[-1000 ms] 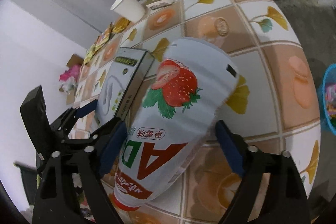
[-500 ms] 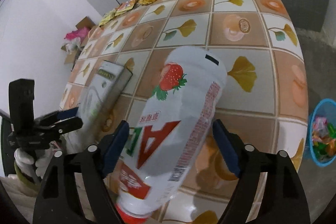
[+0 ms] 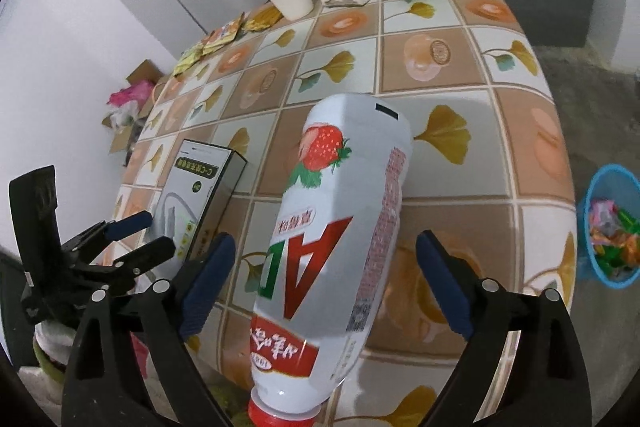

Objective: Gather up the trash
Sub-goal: 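Hold the cable box in the left gripper and the bottle in the right above the table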

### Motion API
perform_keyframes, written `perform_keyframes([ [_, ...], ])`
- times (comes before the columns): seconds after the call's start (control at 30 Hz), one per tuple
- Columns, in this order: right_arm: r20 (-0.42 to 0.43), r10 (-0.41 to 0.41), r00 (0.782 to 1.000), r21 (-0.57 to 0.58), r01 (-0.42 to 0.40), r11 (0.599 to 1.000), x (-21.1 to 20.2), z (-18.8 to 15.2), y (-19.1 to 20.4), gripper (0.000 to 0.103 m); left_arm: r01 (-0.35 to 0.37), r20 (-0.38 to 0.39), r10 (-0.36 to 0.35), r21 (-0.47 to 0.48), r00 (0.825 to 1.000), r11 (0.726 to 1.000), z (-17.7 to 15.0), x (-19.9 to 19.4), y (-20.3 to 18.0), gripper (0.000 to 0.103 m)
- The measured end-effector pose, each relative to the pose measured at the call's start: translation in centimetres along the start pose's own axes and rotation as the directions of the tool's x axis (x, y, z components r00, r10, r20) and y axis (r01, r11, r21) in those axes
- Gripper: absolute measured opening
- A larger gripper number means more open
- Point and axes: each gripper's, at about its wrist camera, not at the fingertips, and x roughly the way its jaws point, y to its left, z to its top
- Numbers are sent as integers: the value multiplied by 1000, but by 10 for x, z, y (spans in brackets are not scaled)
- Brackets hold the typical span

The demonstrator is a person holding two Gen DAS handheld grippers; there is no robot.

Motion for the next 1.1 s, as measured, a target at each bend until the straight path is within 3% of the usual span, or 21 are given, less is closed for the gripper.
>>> perform_keyframes([
  [0.13, 2, -49, 999, -14, 49, 999, 2, -6, 8, 91, -44, 4, 44, 22, 999, 999, -1, 5, -5, 89],
  [0.47, 13, -156, 988, -45, 156, 987, 13, -14, 19, 91, -72, -12, 72, 17, 997, 997, -5, 19, -9, 89],
  [1.1, 5, -168, 986, -13, 168, 986, 15, -16, 18, 82, -97, -6, 98, 31, 995, 995, -9, 22, -11, 89],
])
